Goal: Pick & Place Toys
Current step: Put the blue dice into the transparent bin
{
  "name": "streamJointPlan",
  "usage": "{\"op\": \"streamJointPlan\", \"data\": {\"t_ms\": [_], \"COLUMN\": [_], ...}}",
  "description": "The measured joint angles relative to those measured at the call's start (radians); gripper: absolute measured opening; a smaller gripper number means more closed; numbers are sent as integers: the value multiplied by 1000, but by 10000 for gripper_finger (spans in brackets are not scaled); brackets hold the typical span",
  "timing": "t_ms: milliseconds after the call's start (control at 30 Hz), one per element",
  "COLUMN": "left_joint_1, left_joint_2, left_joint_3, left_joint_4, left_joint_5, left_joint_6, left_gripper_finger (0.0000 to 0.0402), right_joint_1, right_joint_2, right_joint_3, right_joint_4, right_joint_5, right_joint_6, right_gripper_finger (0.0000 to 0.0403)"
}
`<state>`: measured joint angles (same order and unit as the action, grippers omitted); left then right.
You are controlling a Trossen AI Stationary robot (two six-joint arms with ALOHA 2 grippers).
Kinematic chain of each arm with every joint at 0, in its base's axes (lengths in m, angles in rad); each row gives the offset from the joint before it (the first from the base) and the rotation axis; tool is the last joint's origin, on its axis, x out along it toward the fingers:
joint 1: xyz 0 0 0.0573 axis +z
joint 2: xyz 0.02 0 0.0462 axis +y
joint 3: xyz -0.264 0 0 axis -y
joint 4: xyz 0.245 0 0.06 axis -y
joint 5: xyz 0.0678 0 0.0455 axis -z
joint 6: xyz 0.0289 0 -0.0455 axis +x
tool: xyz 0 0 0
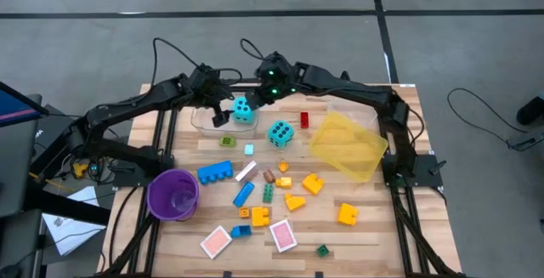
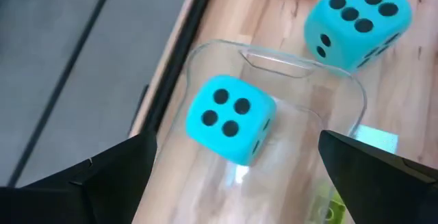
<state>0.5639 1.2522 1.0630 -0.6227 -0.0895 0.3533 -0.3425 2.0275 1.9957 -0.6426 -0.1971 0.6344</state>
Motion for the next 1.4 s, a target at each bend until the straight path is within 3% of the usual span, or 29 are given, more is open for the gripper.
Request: {"op": "streamJointPlan", "data": {"t_ms": [300,500,700,1067,1233,1400], "left_joint_1": [-2,-3,-2,-2,-2,-2], "left_joint_2": [-126,-239,-333,-380,-380,-380], "left_joint_3": [0,0,0,0,0,0], "left_joint_4": [-9,66,125,133,134,138], "left_joint_5": [-12,-9,13,90,127,183], "left_joint_6": [-296,-613,-764,-912,-942,-972], "left_gripper_finger": [400,400,400,400,400,400], "right_joint_1": [127,223,272,284,258,229], "right_joint_2": [-176,-218,-214,-212,-212,-212], "right_joint_3": [0,0,-11,-126,-193,-217], "right_joint_4": [-341,-442,-506,-497,-453,-392], "right_joint_5": [349,449,461,416,348,321], "right_joint_6": [-113,-112,-95,-85,-12,10], "right_gripper_finger": [0,13,90,308,354,368]}}
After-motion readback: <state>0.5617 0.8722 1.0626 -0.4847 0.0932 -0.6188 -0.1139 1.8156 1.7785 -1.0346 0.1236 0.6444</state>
